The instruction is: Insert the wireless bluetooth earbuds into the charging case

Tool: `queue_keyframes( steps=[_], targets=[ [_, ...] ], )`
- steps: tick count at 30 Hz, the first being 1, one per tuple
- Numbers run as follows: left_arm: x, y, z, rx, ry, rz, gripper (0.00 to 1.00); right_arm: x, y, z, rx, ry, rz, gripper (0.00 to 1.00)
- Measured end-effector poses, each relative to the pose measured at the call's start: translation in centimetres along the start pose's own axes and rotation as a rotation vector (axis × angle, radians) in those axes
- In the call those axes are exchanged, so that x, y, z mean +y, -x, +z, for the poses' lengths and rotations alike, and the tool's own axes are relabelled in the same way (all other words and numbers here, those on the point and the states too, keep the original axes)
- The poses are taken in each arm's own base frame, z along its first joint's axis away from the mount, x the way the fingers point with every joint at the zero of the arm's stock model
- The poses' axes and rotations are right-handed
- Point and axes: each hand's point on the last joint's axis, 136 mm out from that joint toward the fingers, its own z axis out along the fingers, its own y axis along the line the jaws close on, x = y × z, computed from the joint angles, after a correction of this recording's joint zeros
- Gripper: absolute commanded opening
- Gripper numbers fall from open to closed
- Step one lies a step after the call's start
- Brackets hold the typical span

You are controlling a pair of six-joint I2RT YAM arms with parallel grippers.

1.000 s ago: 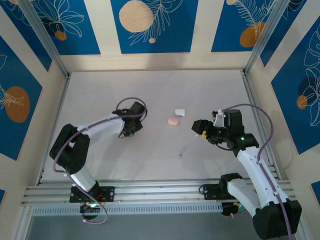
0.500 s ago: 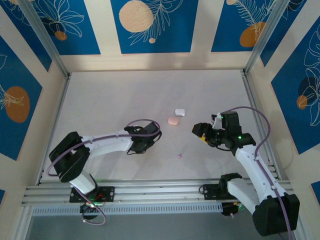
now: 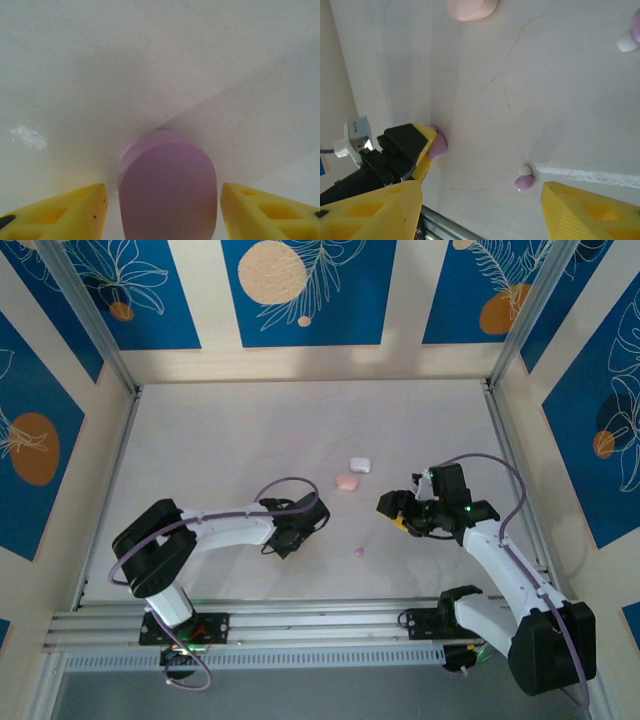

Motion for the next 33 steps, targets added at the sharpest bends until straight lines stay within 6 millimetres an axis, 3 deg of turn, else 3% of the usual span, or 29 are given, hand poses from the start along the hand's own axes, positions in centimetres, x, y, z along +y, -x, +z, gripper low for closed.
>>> queue_keyframes(
  steps=[4, 9, 14, 19, 23, 29, 33],
  targets=[
    [-0.5, 1.2, -1.6, -0.043, -0.039, 0.01, 0.77, 1.0, -0.5, 0.7, 0.002, 0.003, -0.085, 0.65],
    [-1.1, 4.8, -6.5, -0.185, -0.165, 0.037, 0.78, 3.4, -1.4, 2.5, -0.022, 0.015, -0.314, 0.67],
    [1.2, 9.5, -10.8, -0.371, -0.276, 0.131, 0.78, 6.2, -4.3, 6.3, -0.02, 0.04, -0.677, 0.69],
    [4.9, 13.4, -12.1, -0.508, -0.332, 0.185, 0.78, 6.4, -7.5, 11.3, 0.057, 0.007, -0.98, 0.71],
    [7.5, 15.3, -13.0, -0.591, -0.367, 0.197, 0.78, 6.9, -8.9, 14.9, 0.077, -0.022, -1.159, 0.78],
    [8.2, 16.6, -15.0, -0.682, -0.413, 0.26, 0.81, 7.3, -9.8, 17.4, 0.067, 0.011, -1.257, 0.78],
    [8.0, 16.7, -14.9, -0.695, -0.389, 0.322, 0.82, 7.7, -10.0, 18.7, 0.077, 0.033, -1.276, 0.76]
  ],
)
